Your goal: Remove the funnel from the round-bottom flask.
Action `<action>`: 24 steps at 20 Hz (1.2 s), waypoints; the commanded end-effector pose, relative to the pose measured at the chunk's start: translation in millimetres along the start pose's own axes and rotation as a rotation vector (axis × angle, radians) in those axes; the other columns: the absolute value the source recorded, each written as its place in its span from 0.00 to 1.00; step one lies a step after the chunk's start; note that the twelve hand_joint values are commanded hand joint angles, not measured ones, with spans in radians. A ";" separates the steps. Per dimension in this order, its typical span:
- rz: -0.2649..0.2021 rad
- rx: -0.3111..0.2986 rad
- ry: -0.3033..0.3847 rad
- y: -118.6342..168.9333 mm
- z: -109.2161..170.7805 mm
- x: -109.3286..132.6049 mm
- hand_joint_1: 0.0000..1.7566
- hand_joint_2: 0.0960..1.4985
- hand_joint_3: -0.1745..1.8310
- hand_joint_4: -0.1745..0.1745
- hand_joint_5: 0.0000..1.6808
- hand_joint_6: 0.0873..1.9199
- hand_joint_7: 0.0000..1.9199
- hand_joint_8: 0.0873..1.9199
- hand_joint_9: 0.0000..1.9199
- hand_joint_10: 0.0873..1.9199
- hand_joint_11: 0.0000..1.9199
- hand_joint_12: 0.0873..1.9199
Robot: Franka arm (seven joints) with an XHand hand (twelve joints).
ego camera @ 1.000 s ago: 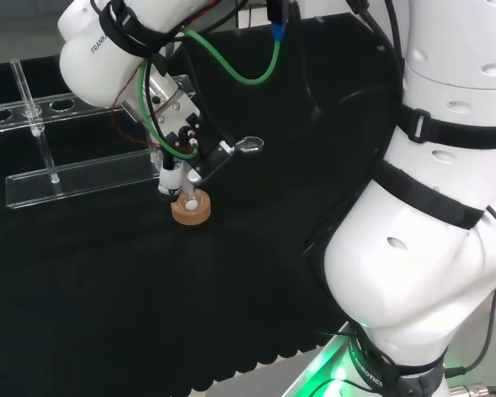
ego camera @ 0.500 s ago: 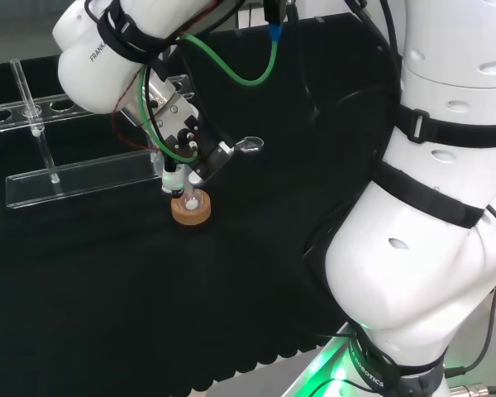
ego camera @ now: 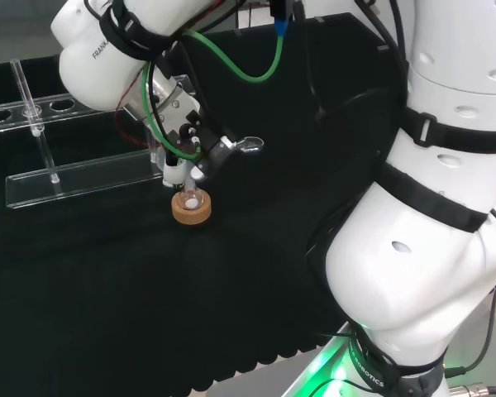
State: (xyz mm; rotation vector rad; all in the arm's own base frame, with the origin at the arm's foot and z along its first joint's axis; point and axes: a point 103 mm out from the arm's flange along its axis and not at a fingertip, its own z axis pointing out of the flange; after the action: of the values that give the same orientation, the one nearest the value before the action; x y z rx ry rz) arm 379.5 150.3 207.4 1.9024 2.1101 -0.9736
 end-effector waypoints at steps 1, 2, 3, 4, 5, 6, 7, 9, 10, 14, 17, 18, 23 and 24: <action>0.008 -0.008 0.013 -7.7 -10.2 -13.3 0.43 0.50 0.33 0.42 0.27 0.00 0.25 0.33 0.48 0.26 0.19 0.69; 0.014 -0.010 0.012 -9.8 -12.9 -14.7 0.43 0.50 0.34 0.41 0.28 0.00 0.25 0.33 0.49 0.26 0.19 0.69; 0.017 -0.010 0.013 -11.8 -15.1 -16.2 0.43 0.50 0.34 0.41 0.28 0.00 0.25 0.33 0.49 0.26 0.19 0.69; 0.021 -0.009 0.014 -14.4 -17.6 -17.4 0.43 0.50 0.34 0.41 0.28 0.00 0.25 0.33 0.49 0.26 0.19 0.69; 0.024 -0.011 0.014 -17.3 -20.3 -18.5 0.43 0.50 0.34 0.41 0.28 0.00 0.25 0.33 0.49 0.26 0.19 0.69; 0.027 -0.015 0.011 -20.3 -23.4 -19.7 0.43 0.50 0.34 0.41 0.28 0.00 0.25 0.33 0.50 0.26 0.19 0.69; 0.031 -0.017 0.014 -23.7 -26.9 -20.9 0.43 0.50 0.34 0.41 0.28 0.00 0.26 0.33 0.50 0.26 0.19 0.69; 0.038 -0.024 0.018 -29.8 -32.8 -22.7 0.43 0.50 0.34 0.41 0.28 0.00 0.26 0.33 0.50 0.26 0.19 0.69; 0.042 -0.028 0.019 -32.8 -35.5 -23.6 0.43 0.50 0.34 0.41 0.28 0.00 0.26 0.33 0.50 0.26 0.19 0.69; 0.063 -0.051 0.030 -44.8 -49.4 -31.3 0.43 0.49 0.34 0.41 0.29 0.00 0.26 0.33 0.50 0.26 0.19 0.69; 0.077 -0.058 0.057 -51.5 -61.5 -41.9 0.42 0.49 0.34 0.41 0.29 0.00 0.26 0.33 0.50 0.26 0.19 0.69; 0.082 -0.060 0.060 -53.2 -65.6 -45.6 0.42 0.49 0.34 0.41 0.29 0.00 0.26 0.33 0.50 0.26 0.19 0.69; 0.106 -0.084 0.054 -55.9 -85.0 -63.6 0.42 0.49 0.34 0.41 0.29 0.00 0.26 0.33 0.50 0.25 0.20 0.69; 0.109 -0.087 0.058 -55.5 -89.0 -67.8 0.42 0.49 0.34 0.41 0.29 0.00 0.26 0.33 0.50 0.25 0.20 0.69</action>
State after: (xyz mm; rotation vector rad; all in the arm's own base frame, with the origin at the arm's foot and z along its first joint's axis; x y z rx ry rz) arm 363.3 146.5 309.8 1.9849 2.0340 -0.8226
